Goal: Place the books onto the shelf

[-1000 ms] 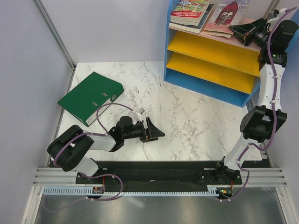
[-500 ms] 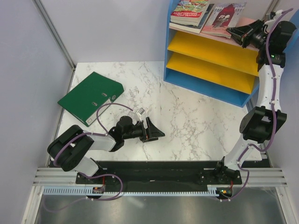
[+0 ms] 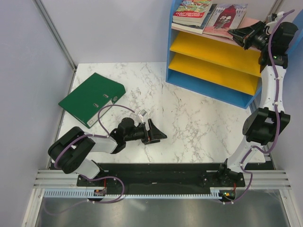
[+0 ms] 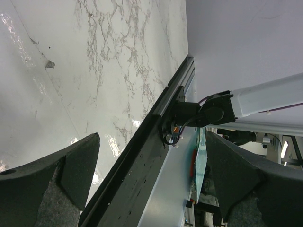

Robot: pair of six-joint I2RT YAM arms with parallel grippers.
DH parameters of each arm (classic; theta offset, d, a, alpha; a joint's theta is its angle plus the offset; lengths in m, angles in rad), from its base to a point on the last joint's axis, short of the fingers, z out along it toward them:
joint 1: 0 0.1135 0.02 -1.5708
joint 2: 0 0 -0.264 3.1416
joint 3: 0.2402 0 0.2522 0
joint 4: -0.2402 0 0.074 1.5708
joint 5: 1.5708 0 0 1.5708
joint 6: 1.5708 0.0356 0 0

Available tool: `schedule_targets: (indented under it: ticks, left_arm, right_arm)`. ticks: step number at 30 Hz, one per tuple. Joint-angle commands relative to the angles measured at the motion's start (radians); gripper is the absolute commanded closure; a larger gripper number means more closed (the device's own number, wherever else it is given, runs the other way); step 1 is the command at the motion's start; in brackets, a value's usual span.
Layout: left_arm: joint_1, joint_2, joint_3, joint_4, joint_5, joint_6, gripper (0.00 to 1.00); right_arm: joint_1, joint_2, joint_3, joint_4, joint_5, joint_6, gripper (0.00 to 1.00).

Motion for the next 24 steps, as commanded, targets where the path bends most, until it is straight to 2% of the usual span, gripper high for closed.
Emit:
schedule_targets:
  ticks: [1,8,11,12,18,19,20,24]
  left_arm:
    - [-0.007,-0.016,-0.004,0.014,-0.026,-0.007,0.02]
    - [-0.005,-0.021,-0.007,0.016,-0.024,-0.007,0.02]
    - [-0.005,-0.020,-0.009,0.014,-0.026,-0.007,0.02]
    - [-0.005,-0.020,-0.009,0.016,-0.026,-0.007,0.02]
    - [-0.005,-0.023,-0.023,0.031,-0.024,-0.013,0.02]
    - [-0.005,-0.027,-0.026,0.033,-0.027,-0.013,0.02]
    - [-0.005,-0.029,-0.029,0.034,-0.027,-0.013,0.02]
    - [-0.005,-0.039,-0.037,0.037,-0.027,-0.016,0.02]
  right_arm:
    - [0.002,-0.014,0.053,0.008,0.016,0.011,0.89]
    - [-0.001,-0.008,0.053,0.010,0.017,0.016,0.84]
    - [-0.001,-0.008,0.050,0.008,0.016,0.013,0.72]
    - [-0.003,-0.010,0.050,0.008,0.017,0.014,0.62]
    - [-0.013,-0.019,0.053,0.011,0.034,0.019,0.51]
    - [-0.016,-0.021,0.053,0.010,0.037,0.017,0.40]
    - [-0.018,-0.025,0.052,0.010,0.037,0.017,0.02]
    - [-0.029,-0.051,0.030,0.010,0.049,0.010,0.02]
